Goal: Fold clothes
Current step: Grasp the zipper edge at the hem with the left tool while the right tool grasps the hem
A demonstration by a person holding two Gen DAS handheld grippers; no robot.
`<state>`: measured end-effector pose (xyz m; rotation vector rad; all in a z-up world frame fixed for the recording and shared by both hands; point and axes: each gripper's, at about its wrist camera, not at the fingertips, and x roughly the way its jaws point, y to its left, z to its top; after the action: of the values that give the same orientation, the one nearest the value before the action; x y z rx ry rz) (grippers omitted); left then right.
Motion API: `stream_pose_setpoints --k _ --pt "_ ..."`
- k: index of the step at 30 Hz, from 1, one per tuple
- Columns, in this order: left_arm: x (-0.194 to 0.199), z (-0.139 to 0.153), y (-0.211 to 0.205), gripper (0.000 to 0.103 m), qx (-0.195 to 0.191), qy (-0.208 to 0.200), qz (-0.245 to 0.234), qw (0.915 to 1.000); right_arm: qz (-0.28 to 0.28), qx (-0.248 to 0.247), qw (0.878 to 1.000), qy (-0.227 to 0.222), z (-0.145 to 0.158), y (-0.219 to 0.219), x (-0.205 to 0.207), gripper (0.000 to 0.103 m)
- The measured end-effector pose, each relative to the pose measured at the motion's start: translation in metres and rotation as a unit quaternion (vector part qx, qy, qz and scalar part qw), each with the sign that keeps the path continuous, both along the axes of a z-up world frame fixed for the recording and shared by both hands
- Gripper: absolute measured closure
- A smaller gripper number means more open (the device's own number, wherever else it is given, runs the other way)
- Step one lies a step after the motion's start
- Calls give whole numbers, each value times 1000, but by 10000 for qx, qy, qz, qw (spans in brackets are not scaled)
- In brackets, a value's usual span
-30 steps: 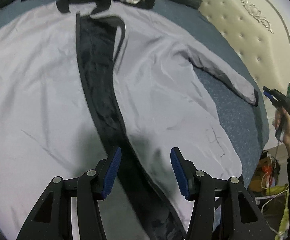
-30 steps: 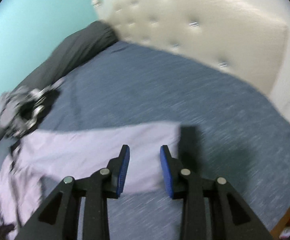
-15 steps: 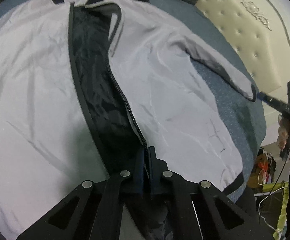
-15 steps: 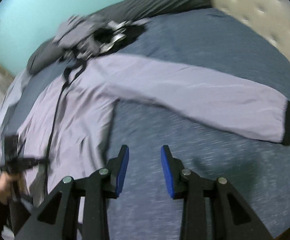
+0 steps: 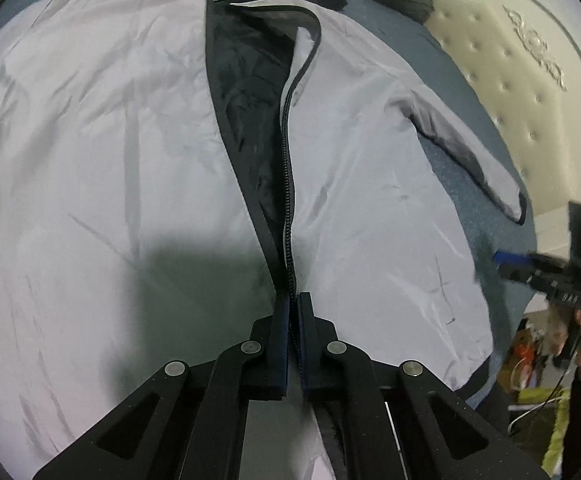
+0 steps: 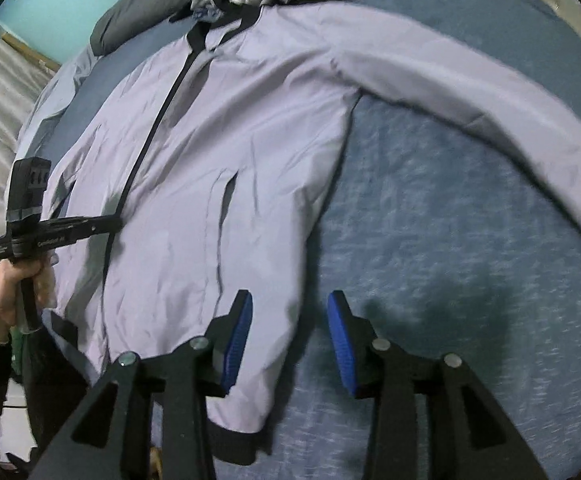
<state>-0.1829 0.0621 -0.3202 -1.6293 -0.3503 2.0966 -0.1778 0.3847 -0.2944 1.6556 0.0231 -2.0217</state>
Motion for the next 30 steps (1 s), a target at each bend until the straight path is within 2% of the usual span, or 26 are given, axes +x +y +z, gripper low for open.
stream_pose_setpoints --k 1,2,5,7,17,18,20,23,25,27,30 --pt "2 1 -1 98 32 8 -20 10000 20 7 10000 -26 -2 -1 2 59" --pt "4 3 -2 93 13 31 -31 10000 41 17 10000 -52 -3 -2 4 58" --pt "13 10 -1 63 -13 90 -163 9998 57 19 9998 -165 -9 -3 7 57" --pt "17 11 1 61 14 73 -225 9997 31 10 9997 -230 -12 -2 9 57" --pt "40 -12 24 63 180 -245 -598 9977 120 -73 9986 -502 -22 -6 24 57" --pt "41 -14 25 75 162 -257 -637 9975 138 -35 9984 -545 -25 -8 25 57" --pt "41 -15 28 89 132 -258 -702 9971 158 12 9980 -614 -29 -10 28 57" --pt "44 -7 30 96 104 -117 -823 9965 179 -39 9975 -687 -33 -13 30 57" --pt "47 1 27 97 88 -40 -877 9961 233 -104 9971 -717 -34 -16 33 64" --pt "48 8 24 98 71 37 -910 9958 304 -218 9965 -753 -34 -18 35 85" --pt "46 14 20 98 67 71 -882 9961 333 -273 9961 -766 -30 -19 37 96"
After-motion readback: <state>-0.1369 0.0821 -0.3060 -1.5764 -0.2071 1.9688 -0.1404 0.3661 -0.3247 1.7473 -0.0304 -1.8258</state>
